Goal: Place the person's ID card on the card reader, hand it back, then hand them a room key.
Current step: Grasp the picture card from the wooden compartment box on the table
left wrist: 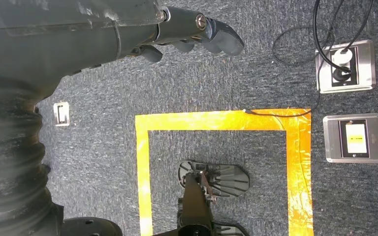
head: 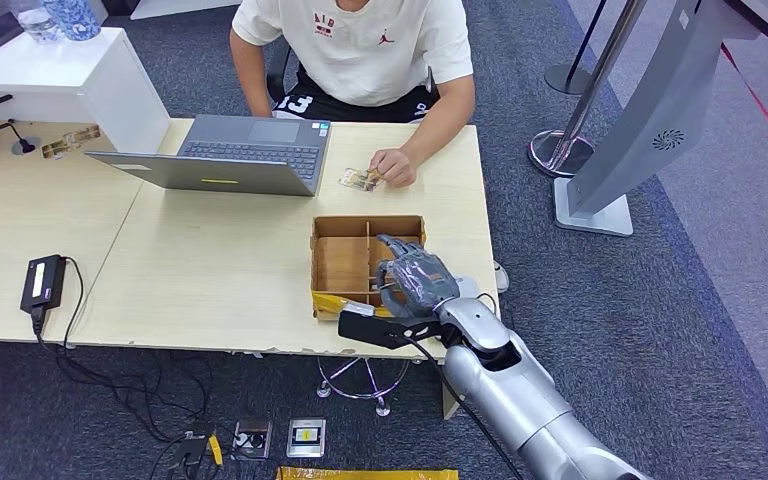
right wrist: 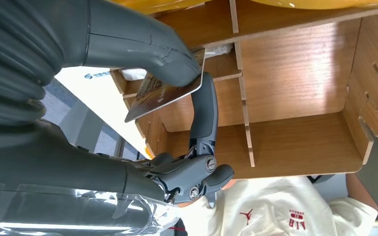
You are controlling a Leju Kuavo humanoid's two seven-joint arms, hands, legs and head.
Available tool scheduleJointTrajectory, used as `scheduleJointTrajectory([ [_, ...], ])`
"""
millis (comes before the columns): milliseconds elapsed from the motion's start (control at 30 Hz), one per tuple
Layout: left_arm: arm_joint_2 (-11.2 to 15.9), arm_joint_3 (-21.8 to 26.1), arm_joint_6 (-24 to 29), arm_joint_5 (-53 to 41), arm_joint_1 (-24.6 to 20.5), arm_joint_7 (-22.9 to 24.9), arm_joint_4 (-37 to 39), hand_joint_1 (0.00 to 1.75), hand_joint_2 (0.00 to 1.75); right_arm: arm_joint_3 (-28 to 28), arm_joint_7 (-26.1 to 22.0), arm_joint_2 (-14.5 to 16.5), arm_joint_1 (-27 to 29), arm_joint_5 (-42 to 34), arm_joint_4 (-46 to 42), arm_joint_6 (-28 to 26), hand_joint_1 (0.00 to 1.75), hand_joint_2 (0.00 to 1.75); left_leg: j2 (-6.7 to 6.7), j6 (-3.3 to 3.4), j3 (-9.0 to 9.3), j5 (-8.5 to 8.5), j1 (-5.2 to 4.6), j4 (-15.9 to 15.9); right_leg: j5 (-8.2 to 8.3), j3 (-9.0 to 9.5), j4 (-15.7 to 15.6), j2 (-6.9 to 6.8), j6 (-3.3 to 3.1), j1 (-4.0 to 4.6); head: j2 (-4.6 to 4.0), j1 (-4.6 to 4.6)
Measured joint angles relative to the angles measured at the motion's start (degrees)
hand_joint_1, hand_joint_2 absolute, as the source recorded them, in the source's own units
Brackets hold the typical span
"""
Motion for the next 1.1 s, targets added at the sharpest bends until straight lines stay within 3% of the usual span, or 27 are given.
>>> scheduleJointTrajectory([
  [300,-0.02,0.00,1.47,0.66,0.26,-1.48,0.00,0.00,1.75,-2.80,1.70,-0.31,-1.94,-0.61,-3.84,-3.55,1.75,1.75,0.01,0.00,0.00,0.00,0.00,0.01,0.01,0.00,0.01,0.00,0.00,0.00,-0.01,0.01],
  [767,-0.22,0.17,2.75,1.14,1.27,-4.77,0.00,0.00,1.75,-10.59,-0.16,-1.38,-14.51,-1.43,-14.61,-3.14,1.75,1.75,0.01,0.00,-0.02,0.01,-0.02,0.01,0.02,0.00,0.01,0.00,0.01,-0.02,-0.01,0.00],
  [1100,-0.38,0.15,2.51,0.45,1.44,-5.19,0.01,0.00,1.75,-10.72,-4.06,1.36,-18.75,-0.19,-11.71,-3.60,1.75,1.75,-0.01,0.00,-0.06,0.01,-0.01,0.00,0.02,-0.01,0.02,-0.04,0.01,-0.01,-0.01,0.00],
])
